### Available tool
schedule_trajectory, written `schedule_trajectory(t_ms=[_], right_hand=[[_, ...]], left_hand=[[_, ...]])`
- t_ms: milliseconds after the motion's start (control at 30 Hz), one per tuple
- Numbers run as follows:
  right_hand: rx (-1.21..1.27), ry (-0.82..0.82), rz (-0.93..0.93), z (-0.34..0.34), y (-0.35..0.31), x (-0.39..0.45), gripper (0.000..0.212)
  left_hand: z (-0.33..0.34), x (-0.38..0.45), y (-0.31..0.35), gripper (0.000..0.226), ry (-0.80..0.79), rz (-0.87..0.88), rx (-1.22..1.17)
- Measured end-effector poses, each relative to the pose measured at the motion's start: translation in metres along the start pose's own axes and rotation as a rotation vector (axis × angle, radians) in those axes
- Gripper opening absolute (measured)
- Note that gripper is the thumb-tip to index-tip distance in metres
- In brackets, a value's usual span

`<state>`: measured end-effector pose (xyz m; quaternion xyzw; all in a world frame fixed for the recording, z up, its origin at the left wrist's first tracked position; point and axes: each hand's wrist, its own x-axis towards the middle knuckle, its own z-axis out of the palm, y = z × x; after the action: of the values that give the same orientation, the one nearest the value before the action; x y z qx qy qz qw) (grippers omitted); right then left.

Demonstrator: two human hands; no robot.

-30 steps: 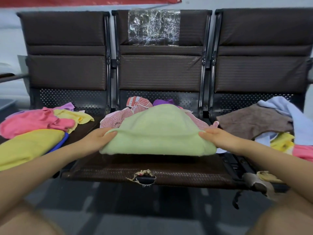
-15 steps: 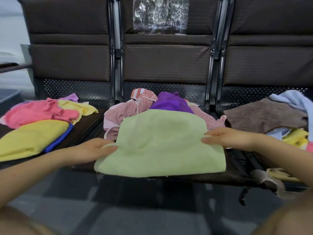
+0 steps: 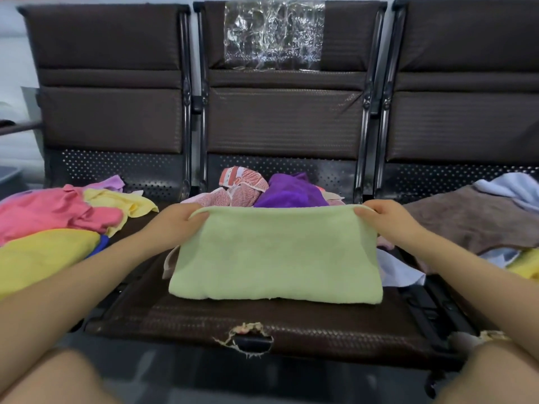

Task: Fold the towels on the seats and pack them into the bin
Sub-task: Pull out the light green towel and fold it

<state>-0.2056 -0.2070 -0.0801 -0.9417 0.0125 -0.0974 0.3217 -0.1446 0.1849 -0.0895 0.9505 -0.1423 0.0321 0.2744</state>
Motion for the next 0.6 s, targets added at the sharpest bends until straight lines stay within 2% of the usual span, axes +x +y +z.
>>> schedule_trajectory(t_ms=[67, 133, 300, 433, 600], right_hand=[[-0.026, 0.031, 0.033, 0.007, 0.007, 0.007, 0.041], [-0.057, -0.019, 0.096, 0.018, 0.014, 0.014, 0.04], [-0.256, -0.146, 0.194, 0.046, 0.017, 0.025, 0.028], [-0.166, -0.123, 0.279, 0.048, 0.023, 0.031, 0.03], [-0.093, -0.09, 0.332, 0.041, 0.029, 0.026, 0.045]], left_hand=[[0.006, 0.012, 0.001, 0.03, 0.062, -0.008, 0.008], [0.015, 0.023, 0.002, 0.032, 0.081, -0.066, -0.001], [0.051, 0.039, -0.014, 0.022, -0.132, -0.246, 0.039], [0.057, 0.042, -0.01, 0.019, -0.093, -0.315, 0.002], [0.049, 0.036, -0.009, 0.024, -0.017, -0.33, -0.008]])
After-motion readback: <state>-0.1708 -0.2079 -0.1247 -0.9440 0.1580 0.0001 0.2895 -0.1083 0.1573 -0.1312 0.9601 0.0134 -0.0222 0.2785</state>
